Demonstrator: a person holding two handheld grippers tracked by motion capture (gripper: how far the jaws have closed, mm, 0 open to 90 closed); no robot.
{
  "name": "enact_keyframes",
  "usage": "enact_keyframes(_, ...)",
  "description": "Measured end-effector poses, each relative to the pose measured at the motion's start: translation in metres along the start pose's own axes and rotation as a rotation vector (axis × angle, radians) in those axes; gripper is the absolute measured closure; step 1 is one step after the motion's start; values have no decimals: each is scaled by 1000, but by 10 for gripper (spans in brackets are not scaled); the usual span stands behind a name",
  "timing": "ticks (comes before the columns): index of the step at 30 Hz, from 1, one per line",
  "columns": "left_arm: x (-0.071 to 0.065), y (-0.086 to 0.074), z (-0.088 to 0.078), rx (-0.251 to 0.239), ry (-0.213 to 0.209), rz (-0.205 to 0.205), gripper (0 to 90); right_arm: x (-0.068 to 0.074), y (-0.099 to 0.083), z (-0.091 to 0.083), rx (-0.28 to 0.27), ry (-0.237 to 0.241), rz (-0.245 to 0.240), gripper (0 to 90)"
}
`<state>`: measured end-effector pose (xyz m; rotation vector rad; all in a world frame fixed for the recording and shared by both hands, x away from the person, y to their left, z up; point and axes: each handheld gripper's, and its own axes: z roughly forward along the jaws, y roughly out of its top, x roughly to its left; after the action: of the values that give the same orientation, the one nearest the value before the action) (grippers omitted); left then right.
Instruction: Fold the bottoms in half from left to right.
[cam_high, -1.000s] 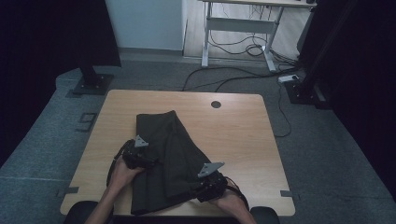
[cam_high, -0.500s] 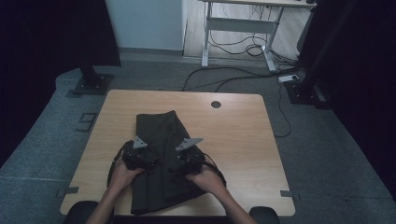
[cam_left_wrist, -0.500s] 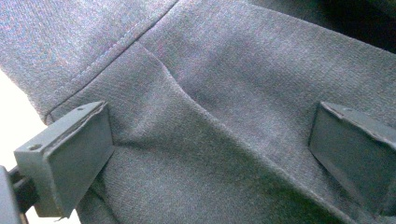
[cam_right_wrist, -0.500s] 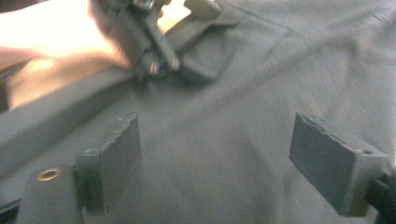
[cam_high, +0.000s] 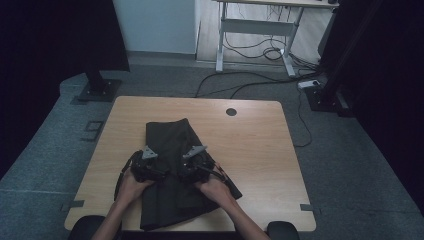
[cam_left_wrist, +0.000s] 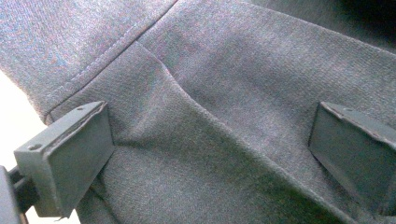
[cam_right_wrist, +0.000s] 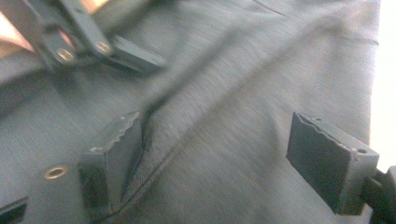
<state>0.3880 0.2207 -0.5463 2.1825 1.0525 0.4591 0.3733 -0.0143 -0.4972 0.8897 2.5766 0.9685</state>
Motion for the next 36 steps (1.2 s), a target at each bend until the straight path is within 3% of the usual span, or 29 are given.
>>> enact_keyframes(7,0,0,0,1,-1,0,0,-43,-36,-37,-23,-36,87,201)
enact_keyframes(15,2,0,-1,-3,-12,-1,0,-80,-75,-71,-22,-102,167,205)
enact_keyframes(18,2,3,-2,9,-15,-11,0,-84,-76,-82,-58,-92,186,200)
enact_keyframes(21,0,7,-7,11,-2,-12,5,-72,-65,-86,-112,-14,176,196)
enact_keyframes(24,-2,7,-11,9,6,-7,15,-56,-55,-81,-120,62,146,201)
enact_keyframes(26,-3,6,-13,8,1,-3,23,-46,-51,-73,-79,89,112,296)
enact_keyframes(29,-2,5,-14,15,2,-1,29,-36,-54,-57,52,118,58,691)
enact_keyframes(31,-2,5,-16,12,3,-6,34,-36,-59,-54,85,114,44,863)
enact_keyframes(36,-1,5,-23,3,-4,-27,40,-54,-64,-76,74,-3,69,883)
